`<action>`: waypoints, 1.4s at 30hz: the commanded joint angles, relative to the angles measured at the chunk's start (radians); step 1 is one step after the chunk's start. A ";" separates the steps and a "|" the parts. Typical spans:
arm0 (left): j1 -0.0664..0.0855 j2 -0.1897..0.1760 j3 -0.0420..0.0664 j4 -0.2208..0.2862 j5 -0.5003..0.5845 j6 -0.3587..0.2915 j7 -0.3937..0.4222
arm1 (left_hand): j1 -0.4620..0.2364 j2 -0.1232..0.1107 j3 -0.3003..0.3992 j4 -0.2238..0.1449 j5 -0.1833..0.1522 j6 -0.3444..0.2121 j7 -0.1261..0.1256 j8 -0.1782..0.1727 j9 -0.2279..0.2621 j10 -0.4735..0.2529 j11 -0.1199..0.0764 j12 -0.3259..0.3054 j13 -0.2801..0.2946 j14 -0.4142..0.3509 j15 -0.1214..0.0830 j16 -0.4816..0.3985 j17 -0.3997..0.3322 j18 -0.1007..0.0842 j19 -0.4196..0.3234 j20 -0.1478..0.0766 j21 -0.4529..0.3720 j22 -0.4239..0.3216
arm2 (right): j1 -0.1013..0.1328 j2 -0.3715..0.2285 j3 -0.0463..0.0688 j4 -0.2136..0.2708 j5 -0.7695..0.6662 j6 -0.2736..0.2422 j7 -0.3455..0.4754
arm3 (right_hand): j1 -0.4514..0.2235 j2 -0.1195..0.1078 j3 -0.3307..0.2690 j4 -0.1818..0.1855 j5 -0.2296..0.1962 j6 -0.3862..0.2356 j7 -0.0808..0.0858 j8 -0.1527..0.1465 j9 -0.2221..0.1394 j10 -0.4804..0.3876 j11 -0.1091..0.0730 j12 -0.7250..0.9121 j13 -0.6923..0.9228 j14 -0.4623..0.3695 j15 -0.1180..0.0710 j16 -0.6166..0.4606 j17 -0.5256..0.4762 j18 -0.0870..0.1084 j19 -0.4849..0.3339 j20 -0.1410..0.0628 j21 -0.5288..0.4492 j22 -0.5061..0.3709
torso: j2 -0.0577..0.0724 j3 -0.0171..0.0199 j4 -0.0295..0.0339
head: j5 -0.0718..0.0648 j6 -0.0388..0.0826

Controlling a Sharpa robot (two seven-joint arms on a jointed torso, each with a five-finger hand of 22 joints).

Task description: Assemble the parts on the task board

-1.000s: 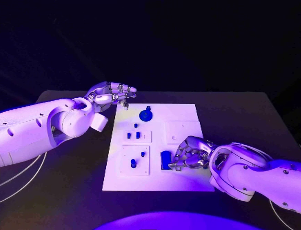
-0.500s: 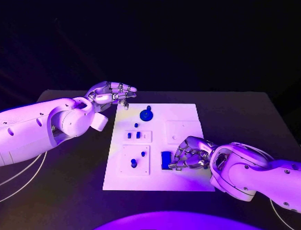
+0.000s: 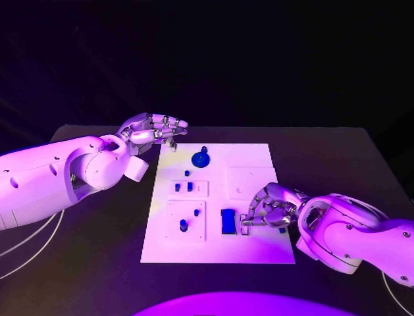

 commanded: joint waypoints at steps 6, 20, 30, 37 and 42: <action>0.000 0.002 0.000 0.005 0.008 0.015 0.044 | -0.004 0.006 -0.005 0.004 0.001 -0.005 0.003 0.003 0.001 -0.005 0.002 0.006 -0.002 -0.009 -0.001 -0.006 -0.002 0.015 -0.008 0.002 -0.005 -0.002 | 0.050 -0.096 0.002 0.016 0.012 -0.038 0.037 | 0.011 -0.012 0.009 0.001 0.001 -0.029 0.016 -0.027 -0.010 0.033 0.020 -0.009 0.163 0.093 0.016 0.000 0.205 0.000 0.032 0.012 -0.009 0.191 | -0.002 -0.0019 -0.0020 | -0.036 0.010; -0.002 0.004 -0.003 0.010 0.012 0.020 0.055 | -0.014 0.002 -0.012 0.011 -0.001 -0.010 0.004 0.001 0.001 -0.006 0.002 0.007 -0.002 -0.011 0.000 -0.004 -0.002 0.015 -0.010 0.003 -0.009 -0.004 | 0.012 -0.207 -0.006 0.025 -0.094 -0.030 0.014 | 0.011 -0.015 0.011 0.004 0.000 -0.015 0.016 -0.027 -0.011 0.034 0.021 -0.007 0.164 0.094 0.018 0.002 0.213 -0.003 0.037 0.016 0.007 0.197 | -0.001 0.0015 -0.0041 | -0.050 0.017; -0.002 0.003 -0.004 0.010 0.012 0.023 0.056 | -0.026 -0.001 -0.019 0.020 0.002 -0.012 0.004 0.001 0.000 -0.009 0.003 0.008 -0.003 -0.012 0.001 -0.001 -0.002 0.015 -0.011 0.005 -0.013 -0.007 | -0.031 -0.188 -0.008 0.018 -0.123 -0.012 -0.025 | -0.023 -0.023 0.005 0.006 0.000 -0.004 0.015 -0.031 -0.012 0.033 0.021 -0.010 0.163 0.094 0.019 0.001 0.211 -0.002 0.036 0.018 0.002 0.196 | -0.001 0.0005 -0.0026 | -0.049 0.012; -0.002 0.001 -0.005 0.009 0.012 0.025 0.049 | -0.028 -0.001 -0.020 0.021 0.002 -0.013 0.004 0.001 0.000 -0.009 0.003 0.008 -0.003 -0.013 0.002 -0.001 -0.002 0.015 -0.011 0.005 -0.014 -0.007 | -0.043 -0.168 -0.008 0.010 -0.142 -0.002 -0.037 | -0.029 -0.024 0.009 0.005 0.001 0.012 0.009 -0.026 -0.010 0.035 0.017 -0.007 0.165 0.094 0.017 0.002 0.212 -0.002 0.038 0.018 0.006 0.198 | -0.001 0.0006 -0.0027 | -0.045 0.008; -0.002 0.000 -0.005 0.009 0.012 0.026 0.047 | -0.027 -0.001 -0.020 0.021 0.003 -0.013 0.004 0.001 0.001 -0.010 0.003 0.009 -0.003 -0.013 0.002 0.000 -0.002 0.015 -0.011 0.005 -0.015 -0.008 | -0.053 -0.153 -0.009 0.001 -0.161 0.006 -0.046 | -0.027 -0.024 0.011 0.004 0.001 0.018 0.007 -0.023 -0.008 0.035 0.015 -0.006 0.166 0.094 0.015 0.002 0.213 -0.002 0.038 0.017 0.006 0.198 | -0.001 0.0001 -0.0028 | -0.044 0.006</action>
